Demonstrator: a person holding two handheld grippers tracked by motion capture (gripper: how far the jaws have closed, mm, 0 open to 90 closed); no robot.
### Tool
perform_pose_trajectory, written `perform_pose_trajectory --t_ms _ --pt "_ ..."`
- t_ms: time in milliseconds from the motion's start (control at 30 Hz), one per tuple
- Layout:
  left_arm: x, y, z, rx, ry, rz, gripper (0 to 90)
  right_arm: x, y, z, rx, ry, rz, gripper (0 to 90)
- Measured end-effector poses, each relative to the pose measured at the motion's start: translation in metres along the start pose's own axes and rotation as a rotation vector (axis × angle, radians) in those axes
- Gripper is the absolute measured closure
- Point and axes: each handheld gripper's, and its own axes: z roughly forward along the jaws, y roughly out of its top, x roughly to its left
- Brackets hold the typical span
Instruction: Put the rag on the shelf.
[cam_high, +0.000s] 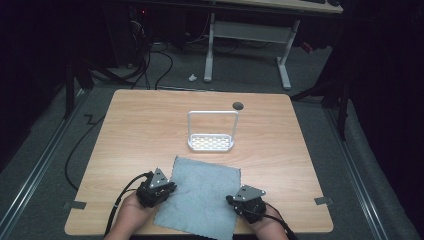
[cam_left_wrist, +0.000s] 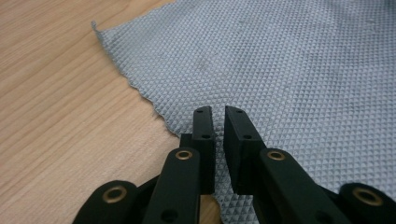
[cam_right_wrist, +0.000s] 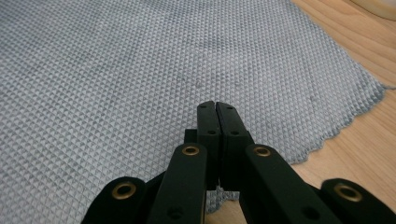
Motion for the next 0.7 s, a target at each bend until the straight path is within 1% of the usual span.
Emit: perform_pose_trajectory --t_ms 33,67,100,133,167,200,233,267,300,400,433,500,533,600,700 --pt "-0.002 0.0 0.0 0.002 -0.017 0.003 82.5 -0.001 -0.001 -0.001 0.002 -0.007 0.0 90.0" --pt "-0.002 0.0 0.0 0.002 -0.017 0.003 82.5 -0.001 -0.001 -0.001 0.002 -0.009 0.0 90.0" --pt "-0.004 0.0 -0.001 0.003 -0.028 0.009 82.4 -0.003 -0.001 -0.002 0.008 -0.02 -0.002 90.0" --pt "-0.009 0.0 0.0 0.003 -0.042 0.024 82.4 -0.005 -0.002 -0.002 0.006 -0.026 -0.004 90.0" --pt "-0.009 0.0 0.0 0.003 -0.042 0.024 82.4 -0.005 -0.002 -0.002 0.006 -0.026 -0.004 90.0" --pt "-0.012 0.001 0.0 0.004 -0.047 0.03 82.4 -0.008 -0.003 -0.003 0.012 -0.03 0.0 90.0" --pt "-0.014 0.001 0.001 0.001 -0.056 0.031 82.4 -0.01 -0.003 -0.003 0.014 -0.034 0.015 90.0" --pt "-0.017 0.002 0.002 -0.002 -0.065 0.033 82.4 -0.014 -0.004 -0.003 0.009 -0.039 0.02 90.0" --pt "-0.019 0.002 0.003 -0.004 -0.068 0.041 82.4 -0.019 -0.006 -0.005 0.016 -0.06 0.026 90.0" --pt "-0.025 0.007 0.008 -0.016 -0.084 0.04 82.4 -0.026 -0.008 -0.007 0.022 -0.076 0.035 90.0" --pt "-0.026 0.007 0.009 -0.015 -0.087 0.042 82.4 -0.029 -0.009 -0.008 0.025 -0.077 0.048 90.0" --pt "-0.028 0.009 0.01 -0.014 -0.09 0.047 82.4 -0.031 -0.01 -0.009 0.028 -0.081 0.052 90.0" --pt "-0.031 0.01 0.012 -0.016 -0.099 0.053 82.3 -0.036 -0.013 -0.012 0.034 -0.089 0.062 90.0" --pt "-0.034 0.011 0.013 -0.017 -0.115 0.059 82.1 -0.039 -0.016 -0.015 0.036 -0.086 0.077 90.0" --pt "-0.036 0.011 0.013 -0.019 -0.123 0.064 81.7 -0.041 -0.018 -0.017 0.039 -0.087 0.088 90.0"
